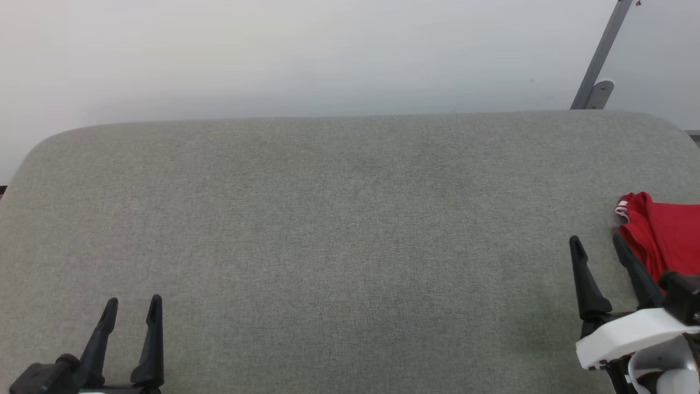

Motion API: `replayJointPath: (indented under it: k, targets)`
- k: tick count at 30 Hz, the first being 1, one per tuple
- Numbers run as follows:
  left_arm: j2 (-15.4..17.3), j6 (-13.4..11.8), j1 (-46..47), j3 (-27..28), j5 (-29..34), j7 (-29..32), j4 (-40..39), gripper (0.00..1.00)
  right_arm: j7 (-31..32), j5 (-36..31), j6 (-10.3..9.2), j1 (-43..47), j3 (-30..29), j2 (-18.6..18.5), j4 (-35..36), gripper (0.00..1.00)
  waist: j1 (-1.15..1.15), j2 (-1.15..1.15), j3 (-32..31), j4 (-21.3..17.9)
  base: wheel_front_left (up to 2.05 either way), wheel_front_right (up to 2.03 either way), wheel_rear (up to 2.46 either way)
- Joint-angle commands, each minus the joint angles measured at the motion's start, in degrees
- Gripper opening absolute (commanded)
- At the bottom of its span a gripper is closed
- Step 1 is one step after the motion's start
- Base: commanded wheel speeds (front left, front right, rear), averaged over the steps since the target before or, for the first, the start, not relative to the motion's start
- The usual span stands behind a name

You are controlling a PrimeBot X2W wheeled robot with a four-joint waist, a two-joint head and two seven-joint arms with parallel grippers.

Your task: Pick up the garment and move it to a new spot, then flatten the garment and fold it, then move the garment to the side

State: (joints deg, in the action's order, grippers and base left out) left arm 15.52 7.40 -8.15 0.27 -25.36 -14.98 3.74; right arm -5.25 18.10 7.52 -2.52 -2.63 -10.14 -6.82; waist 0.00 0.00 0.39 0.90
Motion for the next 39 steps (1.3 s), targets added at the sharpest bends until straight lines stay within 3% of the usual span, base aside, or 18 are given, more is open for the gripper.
replayJointPath:
  k: [1,22,23,27,39]
  targets:
    - [-0.2,0.1,-1.0,0.4,0.4,-0.3,-0.9,1.0,0.8,-0.4,-0.07,1.0,-0.6,0.4,1.3,1.0,0.0,0.0,0.0,0.1,0.0,0.0,0.0]
    - [0.5,0.1,0.1,-0.4,1.6,-0.3,-1.9,1.0,3.9,-1.5,-0.06,2.0,-1.5,2.9,7.7,1.0,0.0,0.0,1.4,-0.3,0.0,0.0,0.0]
    - [0.5,0.0,-0.5,-0.4,1.6,0.0,-1.8,0.0,3.8,-1.4,0.0,2.2,-1.5,2.7,7.2,0.0,0.0,0.0,1.4,-0.3,0.0,0.0,0.0]
    - [-0.6,0.0,-0.8,-0.8,1.2,0.2,-0.4,0.0,3.9,-1.0,0.0,2.9,-1.3,3.1,5.7,0.0,0.0,0.0,1.4,-0.3,0.0,0.0,0.0]
    - [-2.1,0.0,1.7,-0.1,-10.4,3.3,1.3,0.0,5.2,11.2,-0.01,1.7,-1.8,3.7,3.6,0.0,0.0,0.0,1.2,-0.4,0.0,0.0,0.0]
